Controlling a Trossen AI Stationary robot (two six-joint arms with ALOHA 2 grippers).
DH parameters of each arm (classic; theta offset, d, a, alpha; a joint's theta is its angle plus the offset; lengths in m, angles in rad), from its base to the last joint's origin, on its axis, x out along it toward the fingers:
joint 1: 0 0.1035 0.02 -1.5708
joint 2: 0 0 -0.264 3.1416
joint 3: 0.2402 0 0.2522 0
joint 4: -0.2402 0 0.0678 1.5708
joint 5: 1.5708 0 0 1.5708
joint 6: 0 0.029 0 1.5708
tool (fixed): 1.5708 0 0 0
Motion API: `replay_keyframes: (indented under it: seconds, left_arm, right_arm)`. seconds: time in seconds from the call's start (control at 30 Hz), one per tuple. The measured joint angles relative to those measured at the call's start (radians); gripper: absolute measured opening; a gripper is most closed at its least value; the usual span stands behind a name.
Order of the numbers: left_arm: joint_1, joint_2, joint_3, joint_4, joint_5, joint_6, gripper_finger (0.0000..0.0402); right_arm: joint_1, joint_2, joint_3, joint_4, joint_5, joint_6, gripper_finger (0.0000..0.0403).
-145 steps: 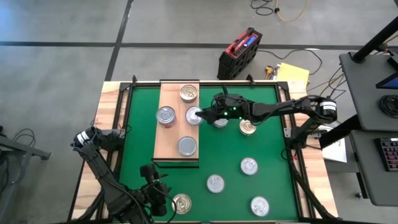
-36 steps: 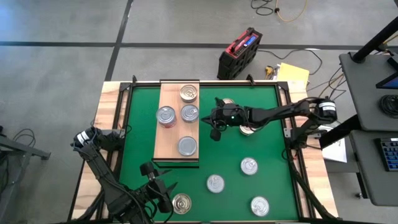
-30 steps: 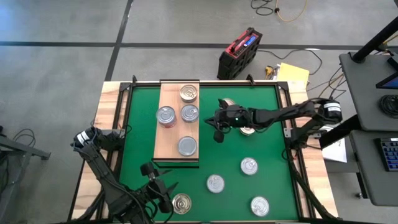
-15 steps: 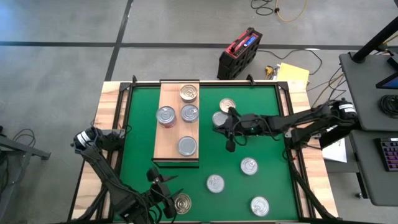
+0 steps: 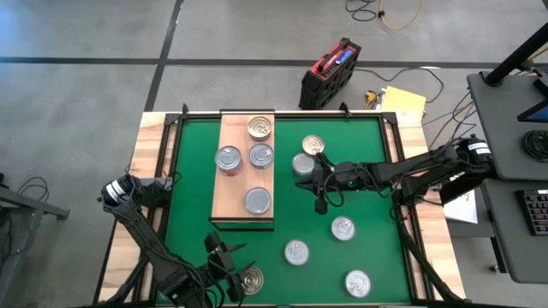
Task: Stack canned seafood by type on shelf
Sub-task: Stack the blue and pink tuna can on top of the blue tuna can on the shelf
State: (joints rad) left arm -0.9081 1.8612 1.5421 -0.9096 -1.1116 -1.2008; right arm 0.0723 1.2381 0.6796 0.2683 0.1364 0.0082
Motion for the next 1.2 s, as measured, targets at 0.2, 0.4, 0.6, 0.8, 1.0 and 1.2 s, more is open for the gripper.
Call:
replay_keyframes:
  seconds: [0.2, 0.4, 0.6, 0.8, 1.0, 1.2]
  left_arm:
    - [0.005, 0.0, 0.0, 0.0, -0.032, 0.049, 0.0233]
    - [0.021, 0.0, 0.0, 0.024, -0.027, 0.107, 0.0233]
    - [0.044, 0.0, 0.0, 0.045, -0.024, 0.328, 0.0233]
    - [0.057, 0.0, 0.0, 0.073, -0.018, 0.479, 0.0233]
    - [0.06, 0.01, -0.027, 0.387, 0.128, 0.624, 0.0233]
    - [0.07, 0.075, -0.044, 0.83, 0.28, 1.182, 0.0233]
  right_arm:
    - [0.002, -0.001, 0.0, -0.001, 0.004, 0.007, 0.0009]
    - [0.007, -0.024, 0.0, -0.002, 0.016, 0.0, 0.0009]
    - [0.006, -0.035, -0.003, -0.003, 0.026, -0.024, 0.0009]
    - [0.006, -0.035, -0.003, -0.004, 0.025, -0.026, 0.0009]
    - [0.006, -0.035, -0.003, -0.004, 0.025, -0.013, 0.0009]
    - [0.011, -0.034, -0.013, -0.003, 0.023, 0.027, 0.0009]
